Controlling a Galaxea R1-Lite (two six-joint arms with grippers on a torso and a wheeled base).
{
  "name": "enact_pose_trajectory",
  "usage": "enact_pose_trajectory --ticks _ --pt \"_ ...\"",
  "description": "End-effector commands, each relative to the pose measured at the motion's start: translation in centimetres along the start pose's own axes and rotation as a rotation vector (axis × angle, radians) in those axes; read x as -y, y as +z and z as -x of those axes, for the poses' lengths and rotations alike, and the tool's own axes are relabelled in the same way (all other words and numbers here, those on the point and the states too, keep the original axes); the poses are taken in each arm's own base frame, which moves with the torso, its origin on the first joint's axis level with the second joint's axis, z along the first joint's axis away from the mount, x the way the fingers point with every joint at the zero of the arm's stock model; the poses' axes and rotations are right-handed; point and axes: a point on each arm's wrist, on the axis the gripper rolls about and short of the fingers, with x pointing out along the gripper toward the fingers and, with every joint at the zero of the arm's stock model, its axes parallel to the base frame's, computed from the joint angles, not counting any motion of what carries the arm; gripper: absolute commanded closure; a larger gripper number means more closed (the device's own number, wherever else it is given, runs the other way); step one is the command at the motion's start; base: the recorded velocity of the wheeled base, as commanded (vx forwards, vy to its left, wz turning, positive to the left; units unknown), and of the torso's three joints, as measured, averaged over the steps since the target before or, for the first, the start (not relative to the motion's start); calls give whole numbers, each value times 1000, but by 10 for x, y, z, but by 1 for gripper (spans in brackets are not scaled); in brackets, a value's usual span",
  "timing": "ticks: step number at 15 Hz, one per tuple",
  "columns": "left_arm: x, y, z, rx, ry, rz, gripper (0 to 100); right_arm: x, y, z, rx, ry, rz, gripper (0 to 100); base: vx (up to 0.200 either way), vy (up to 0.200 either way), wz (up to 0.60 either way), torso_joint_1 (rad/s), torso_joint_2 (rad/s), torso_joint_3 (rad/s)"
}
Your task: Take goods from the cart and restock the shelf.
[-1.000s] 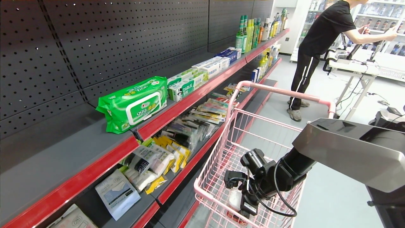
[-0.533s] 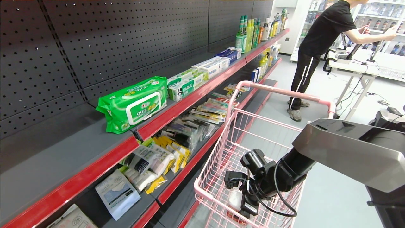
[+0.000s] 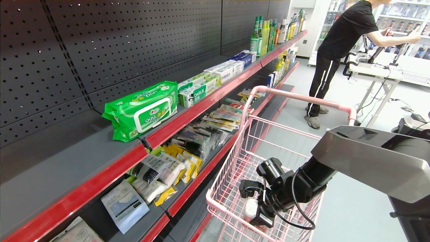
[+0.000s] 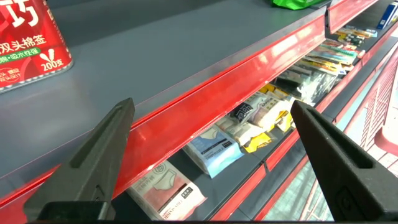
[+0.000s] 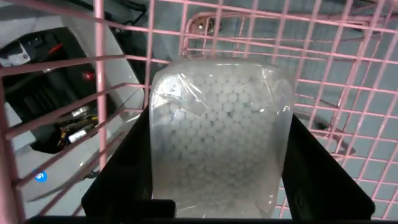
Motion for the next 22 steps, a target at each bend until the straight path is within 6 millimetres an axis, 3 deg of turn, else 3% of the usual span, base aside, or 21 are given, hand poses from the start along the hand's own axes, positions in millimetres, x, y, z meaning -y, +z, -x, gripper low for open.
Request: enact_pose_trajectory --ticks 1,4,8,13,15,18,22 --pt "0 0 0 -1 0 0 0 16 2 23 40 -61 -45 100 0 0 0 0 0 0" --pt "0 0 0 -1 0 0 0 33 10 75 98 -230 -113 100 0 0 0 0 0 0" --pt "0 0 0 -1 0 0 0 35 23 134 204 -383 -224 100 0 0 0 0 0 0" --pt "0 0 0 -1 0 0 0 19 34 207 426 -466 -460 100 0 0 0 0 0 0" --pt "0 0 0 -1 0 0 0 6 28 230 492 -466 -522 100 0 0 0 0 0 0" --pt "0 0 0 -1 0 0 0 -18 10 238 489 -428 -515 100 0 0 0 0 0 0" --pt "0 0 0 -1 0 0 0 -31 8 238 483 -403 -495 100 0 0 0 0 0 0"
